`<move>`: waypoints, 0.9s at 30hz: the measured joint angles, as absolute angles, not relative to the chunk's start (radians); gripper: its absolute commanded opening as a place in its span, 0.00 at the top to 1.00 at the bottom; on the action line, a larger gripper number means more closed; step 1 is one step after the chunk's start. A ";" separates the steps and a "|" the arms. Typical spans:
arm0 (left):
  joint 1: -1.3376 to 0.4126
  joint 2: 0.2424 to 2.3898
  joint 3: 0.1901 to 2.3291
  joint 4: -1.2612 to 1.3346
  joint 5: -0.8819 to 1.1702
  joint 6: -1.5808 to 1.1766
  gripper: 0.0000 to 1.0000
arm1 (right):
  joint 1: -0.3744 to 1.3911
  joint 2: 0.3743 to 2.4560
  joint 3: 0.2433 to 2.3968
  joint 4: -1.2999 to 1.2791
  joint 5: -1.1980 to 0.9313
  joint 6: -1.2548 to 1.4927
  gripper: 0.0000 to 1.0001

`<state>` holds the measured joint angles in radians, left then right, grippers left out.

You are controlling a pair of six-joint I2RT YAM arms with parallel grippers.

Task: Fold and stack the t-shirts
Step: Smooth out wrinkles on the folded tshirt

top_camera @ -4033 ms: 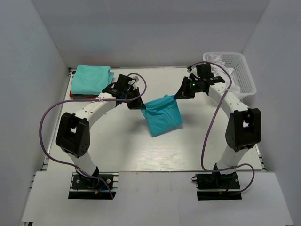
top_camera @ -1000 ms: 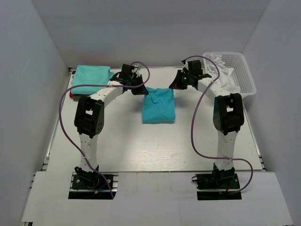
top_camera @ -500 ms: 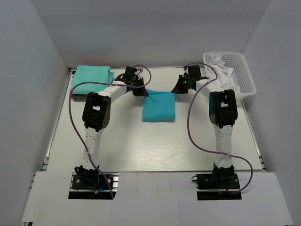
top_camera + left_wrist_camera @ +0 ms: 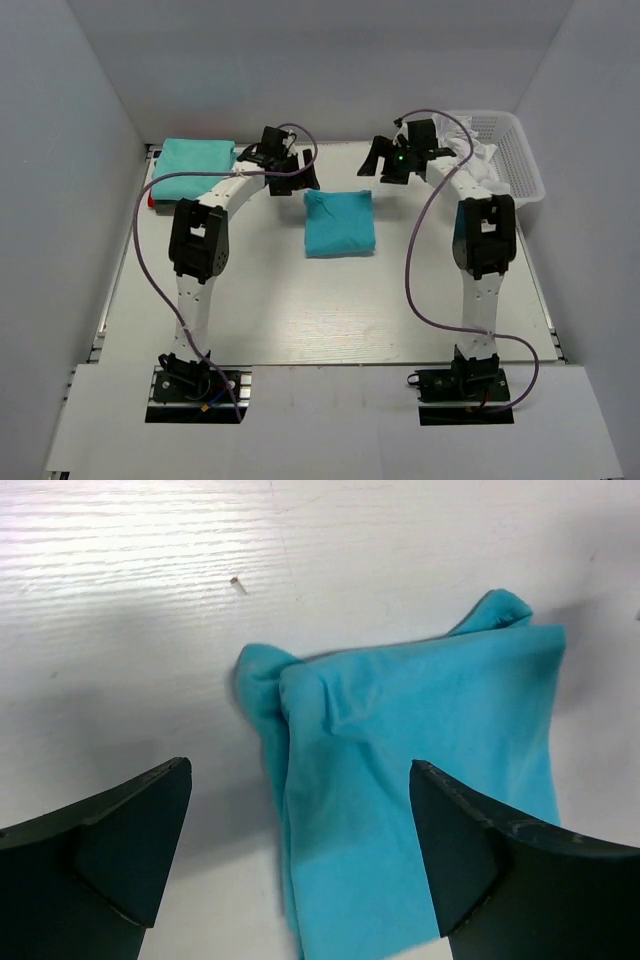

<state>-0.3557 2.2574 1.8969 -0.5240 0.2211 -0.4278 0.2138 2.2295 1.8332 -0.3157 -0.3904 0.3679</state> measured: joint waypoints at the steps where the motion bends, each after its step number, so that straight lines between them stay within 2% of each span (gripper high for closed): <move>1: -0.355 2.237 1.897 -0.545 0.209 -0.430 0.00 | 0.215 2.191 1.816 -0.319 -0.392 0.364 0.10; 4: -0.355 2.156 1.886 -0.609 0.155 -0.440 0.00 | 0.220 2.029 1.721 -0.311 -0.423 0.359 0.10; 8: -0.363 1.865 1.633 -0.612 0.054 -0.451 0.00 | 0.252 1.860 1.612 -0.266 -0.517 0.359 0.10; 11: -0.358 1.580 1.362 -0.590 0.031 -0.472 0.00 | 0.311 1.850 1.578 -0.228 -0.599 0.361 0.10; 14: -0.363 1.436 1.225 -0.601 0.012 -0.493 0.00 | 0.368 1.917 1.555 -0.187 -0.667 0.380 0.10; 21: -0.363 1.359 1.074 -0.621 0.015 -0.535 0.00 | 0.400 2.125 1.396 -0.045 -0.744 0.480 0.10; 27: -0.364 1.367 1.069 -0.635 0.031 -0.544 0.00 | 0.382 2.164 1.456 -0.047 -0.764 0.479 0.10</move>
<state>-0.3637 1.3674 1.0691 -0.6353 0.0307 -0.5438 0.3820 2.1643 1.4555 -0.0471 -0.7639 0.4789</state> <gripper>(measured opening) 0.995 0.902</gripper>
